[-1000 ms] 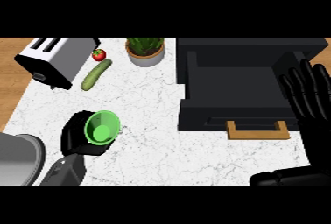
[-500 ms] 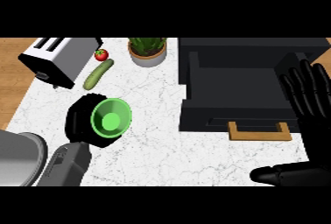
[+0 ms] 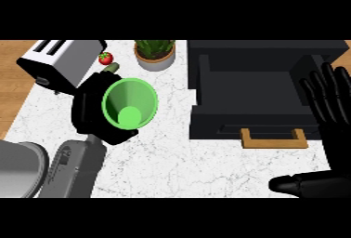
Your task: Pick up the cup, place it into the drawer and close the drawer
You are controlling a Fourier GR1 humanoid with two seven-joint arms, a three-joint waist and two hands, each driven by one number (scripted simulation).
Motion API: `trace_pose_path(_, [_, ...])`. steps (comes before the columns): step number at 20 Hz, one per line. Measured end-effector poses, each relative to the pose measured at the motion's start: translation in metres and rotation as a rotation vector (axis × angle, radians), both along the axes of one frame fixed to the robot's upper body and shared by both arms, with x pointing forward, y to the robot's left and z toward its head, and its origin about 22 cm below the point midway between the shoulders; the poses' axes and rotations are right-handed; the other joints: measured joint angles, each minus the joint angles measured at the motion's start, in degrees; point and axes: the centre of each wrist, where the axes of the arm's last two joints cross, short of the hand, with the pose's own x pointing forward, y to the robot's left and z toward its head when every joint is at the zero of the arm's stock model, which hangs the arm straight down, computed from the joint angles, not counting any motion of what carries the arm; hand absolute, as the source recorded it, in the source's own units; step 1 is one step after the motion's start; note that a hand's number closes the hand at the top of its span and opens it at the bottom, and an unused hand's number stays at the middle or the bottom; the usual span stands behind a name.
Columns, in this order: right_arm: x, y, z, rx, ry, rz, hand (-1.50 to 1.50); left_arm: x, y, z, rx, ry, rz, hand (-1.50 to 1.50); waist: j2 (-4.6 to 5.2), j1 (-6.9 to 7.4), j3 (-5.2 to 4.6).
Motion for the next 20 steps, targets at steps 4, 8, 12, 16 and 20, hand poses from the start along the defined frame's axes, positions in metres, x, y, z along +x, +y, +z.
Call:
trace_pose_path(4, [-0.004,-0.005,0.004,-0.009,-0.011,0.006,-1.50,0.012,-0.020,0.036,0.020,-0.012,-0.005,1.50,0.07,-0.33,-0.01])
trace_pose_path(8, [0.000,-0.007,0.004,-0.007,-0.007,0.006,-1.50,0.029,-0.047,0.065,0.046,-0.019,-0.007,1.50,0.16,-0.57,-0.02])
trace_pose_path(12, [0.000,0.000,0.002,-0.007,-0.005,0.006,-1.50,0.041,-0.061,0.094,0.084,-0.022,-0.003,1.50,0.17,-0.62,-0.03])
trace_pose_path(16, [0.001,-0.006,-0.003,-0.007,-0.004,0.006,-1.50,0.052,-0.085,0.112,0.117,-0.028,-0.003,1.50,0.21,-0.78,-0.02])
trace_pose_path(20, [-0.002,-0.004,-0.004,-0.009,-0.003,0.007,-1.50,0.062,-0.104,0.123,0.151,-0.005,-0.009,1.50,0.23,-0.93,-0.02])
